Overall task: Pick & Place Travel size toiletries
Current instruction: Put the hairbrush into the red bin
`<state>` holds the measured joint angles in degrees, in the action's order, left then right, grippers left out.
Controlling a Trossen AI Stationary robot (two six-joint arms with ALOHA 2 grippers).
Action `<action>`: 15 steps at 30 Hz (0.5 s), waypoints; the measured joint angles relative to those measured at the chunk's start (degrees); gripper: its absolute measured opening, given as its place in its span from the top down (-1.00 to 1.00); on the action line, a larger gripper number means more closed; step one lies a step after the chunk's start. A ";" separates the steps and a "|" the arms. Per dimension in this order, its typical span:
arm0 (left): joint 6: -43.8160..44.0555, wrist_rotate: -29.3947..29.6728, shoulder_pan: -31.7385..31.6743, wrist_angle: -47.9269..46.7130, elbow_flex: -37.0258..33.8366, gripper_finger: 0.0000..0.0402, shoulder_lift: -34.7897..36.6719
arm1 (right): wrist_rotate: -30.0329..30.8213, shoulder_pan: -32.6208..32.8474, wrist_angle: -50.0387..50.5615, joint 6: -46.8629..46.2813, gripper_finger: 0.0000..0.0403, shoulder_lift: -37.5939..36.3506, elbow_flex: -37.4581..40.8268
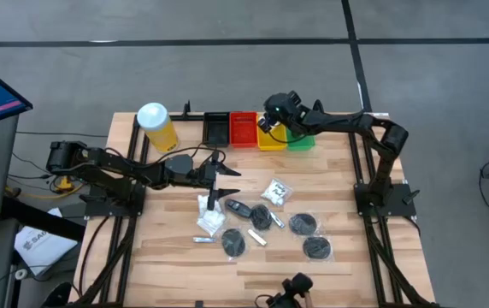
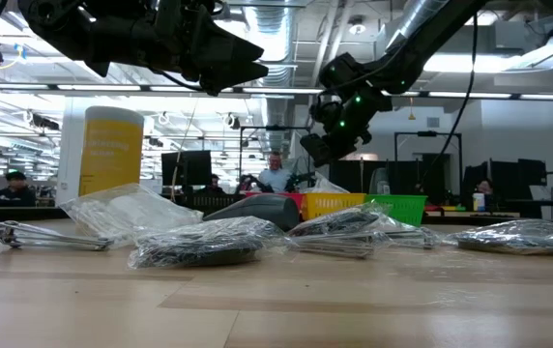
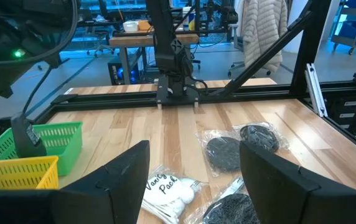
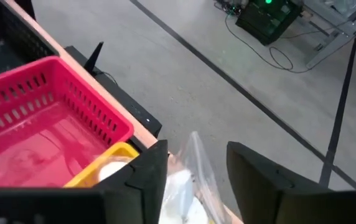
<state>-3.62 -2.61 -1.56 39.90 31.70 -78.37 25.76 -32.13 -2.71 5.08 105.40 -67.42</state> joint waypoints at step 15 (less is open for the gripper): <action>0.02 0.00 -0.02 -0.07 0.00 -0.18 0.00 | -1.43 9.32 12.98 -3.53 0.00 -5.36 0.02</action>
<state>-3.60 -2.61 -1.58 39.83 31.70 -78.37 24.33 -22.81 10.27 1.56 100.04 -67.40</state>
